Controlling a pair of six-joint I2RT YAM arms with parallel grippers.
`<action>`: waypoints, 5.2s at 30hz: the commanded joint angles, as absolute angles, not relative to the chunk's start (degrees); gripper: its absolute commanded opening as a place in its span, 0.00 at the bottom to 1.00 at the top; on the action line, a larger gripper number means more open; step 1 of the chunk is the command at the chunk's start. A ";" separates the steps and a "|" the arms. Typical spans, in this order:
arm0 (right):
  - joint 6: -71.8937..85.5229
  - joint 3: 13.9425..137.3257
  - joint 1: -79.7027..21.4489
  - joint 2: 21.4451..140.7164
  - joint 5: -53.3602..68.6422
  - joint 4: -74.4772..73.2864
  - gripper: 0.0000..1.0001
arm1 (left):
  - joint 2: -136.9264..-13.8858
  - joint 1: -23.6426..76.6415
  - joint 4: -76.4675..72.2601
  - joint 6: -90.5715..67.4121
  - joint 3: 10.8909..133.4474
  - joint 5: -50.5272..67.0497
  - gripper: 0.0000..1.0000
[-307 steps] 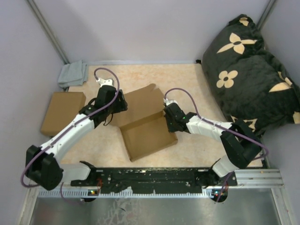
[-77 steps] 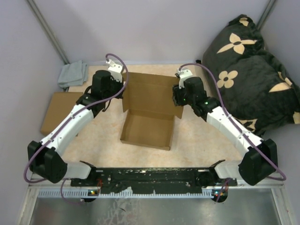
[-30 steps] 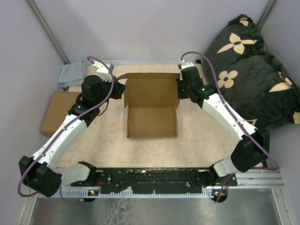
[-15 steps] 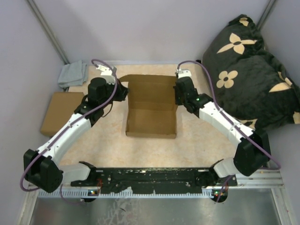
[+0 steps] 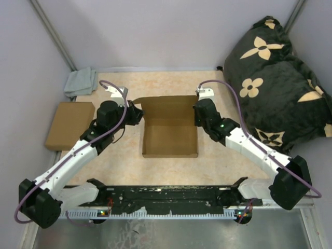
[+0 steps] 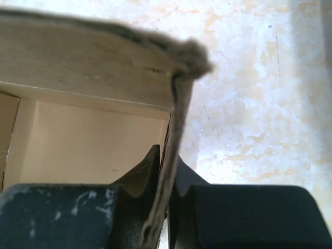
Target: Fold the paper box
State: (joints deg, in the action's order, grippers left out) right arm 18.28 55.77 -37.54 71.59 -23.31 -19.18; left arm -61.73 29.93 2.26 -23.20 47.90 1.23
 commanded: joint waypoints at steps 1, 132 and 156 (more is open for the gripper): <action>22.38 52.92 -41.00 68.88 -20.01 -18.30 0.09 | -59.27 32.32 3.98 -24.88 45.99 3.54 0.19; 23.82 56.04 -28.39 85.03 3.90 -12.96 0.99 | -87.92 28.66 -5.57 -16.68 47.39 -12.16 0.64; 25.88 49.15 -31.54 78.81 3.65 -17.38 0.97 | -82.16 28.73 -5.05 -23.86 40.16 1.08 0.57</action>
